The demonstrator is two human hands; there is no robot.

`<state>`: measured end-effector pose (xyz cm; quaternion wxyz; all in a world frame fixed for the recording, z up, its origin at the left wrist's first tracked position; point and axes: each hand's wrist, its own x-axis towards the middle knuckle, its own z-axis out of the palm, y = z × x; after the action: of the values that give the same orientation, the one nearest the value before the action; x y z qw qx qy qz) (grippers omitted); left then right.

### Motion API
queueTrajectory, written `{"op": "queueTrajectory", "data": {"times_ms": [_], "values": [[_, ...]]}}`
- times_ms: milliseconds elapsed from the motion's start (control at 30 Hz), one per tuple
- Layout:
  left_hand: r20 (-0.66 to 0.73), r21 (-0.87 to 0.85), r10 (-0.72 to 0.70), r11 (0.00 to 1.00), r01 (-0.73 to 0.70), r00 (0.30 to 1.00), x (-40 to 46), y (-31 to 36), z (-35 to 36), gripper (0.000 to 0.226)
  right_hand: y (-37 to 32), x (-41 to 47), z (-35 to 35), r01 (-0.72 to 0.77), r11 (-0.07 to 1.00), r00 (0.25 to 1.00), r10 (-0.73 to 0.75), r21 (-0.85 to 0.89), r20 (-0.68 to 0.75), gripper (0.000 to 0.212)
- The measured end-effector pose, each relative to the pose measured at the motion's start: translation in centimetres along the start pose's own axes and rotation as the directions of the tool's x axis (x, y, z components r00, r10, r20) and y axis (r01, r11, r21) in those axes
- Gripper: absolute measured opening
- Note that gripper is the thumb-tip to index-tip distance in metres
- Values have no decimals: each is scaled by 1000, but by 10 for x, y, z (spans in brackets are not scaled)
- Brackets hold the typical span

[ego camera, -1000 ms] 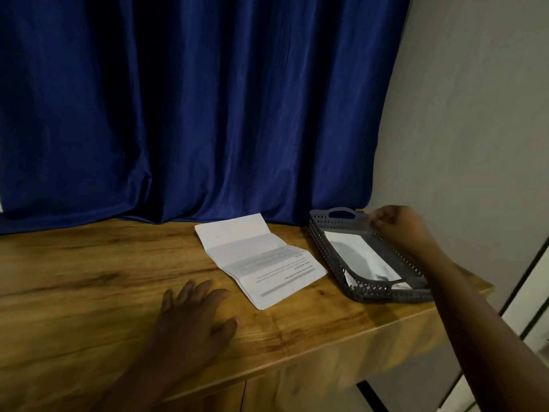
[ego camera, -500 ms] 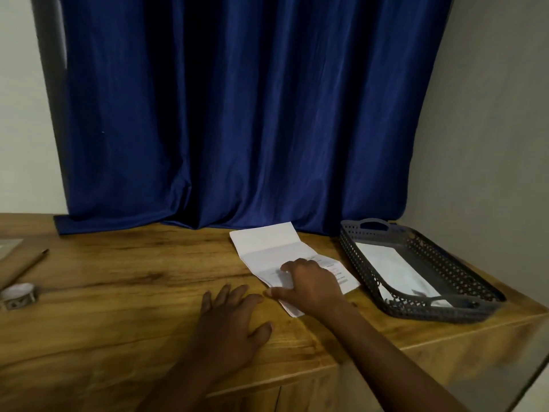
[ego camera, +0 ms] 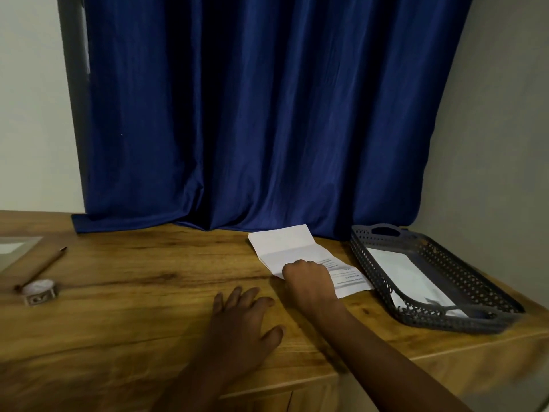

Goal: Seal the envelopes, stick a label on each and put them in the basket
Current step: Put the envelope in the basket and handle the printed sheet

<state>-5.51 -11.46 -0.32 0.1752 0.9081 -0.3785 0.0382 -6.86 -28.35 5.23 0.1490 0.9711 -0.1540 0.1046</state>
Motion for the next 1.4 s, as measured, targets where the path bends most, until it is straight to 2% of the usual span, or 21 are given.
{"op": "queueTrajectory", "data": {"times_ms": [133,367,567,667,733,800,867,967,1033,1100,1167,1233,1267,1333,1400], "values": [[-7,-1,4,1000,-4,1000,-2,2,-3,64,-4,-5,2,-3,1000,999,3,17,-35,22],[-22,2,13,1000,-13,1000,-2,2,-2,66,-3,-11,1,-10,999,995,14,39,-95,42],[-55,-25,-3,1000,2,998,-1,0,0,67,2,-16,0,2,1000,998,0,30,-57,34],[-169,-189,-30,982,-2,985,-1,1,-7,58,2,-26,-2,34,999,996,-33,16,-86,28],[-282,-353,-67,935,-39,957,-4,1,-15,51,1,-35,-6,74,997,991,-73,11,-116,24],[-386,-438,-111,896,-76,916,-9,0,-27,46,-2,-46,-12,145,989,979,-139,30,-150,25],[-468,-393,-131,916,-74,874,-20,-4,-38,44,-6,-61,-17,252,964,951,-231,82,-208,25],[-578,-233,-37,965,-122,815,-38,-14,-54,38,-19,-86,-26,405,901,883,-340,157,-324,19],[-518,-136,-10,988,-71,856,-51,-22,-65,46,-30,-98,-29,489,847,851,-409,210,-330,22],[-352,-33,-41,999,31,935,-61,-35,-75,60,-37,-105,-32,544,773,836,-466,327,-290,28],[-192,67,-86,993,100,978,-68,-55,-82,68,-37,-106,-34,598,680,800,-539,424,-264,28],[-101,104,-128,985,138,987,-75,-75,-86,72,-35,-103,-32,701,607,710,-646,374,-282,27],[-77,109,-143,983,151,987,-78,-83,-86,73,-35,-102,-30,718,587,690,-671,374,-272,27],[-15,120,-183,976,183,983,-83,-98,-84,78,-36,-100,-26,698,580,700,-677,420,-228,27],[83,145,-233,965,219,969,-86,-107,-79,84,-37,-98,-19,652,600,735,-651,463,-191,38]]}}
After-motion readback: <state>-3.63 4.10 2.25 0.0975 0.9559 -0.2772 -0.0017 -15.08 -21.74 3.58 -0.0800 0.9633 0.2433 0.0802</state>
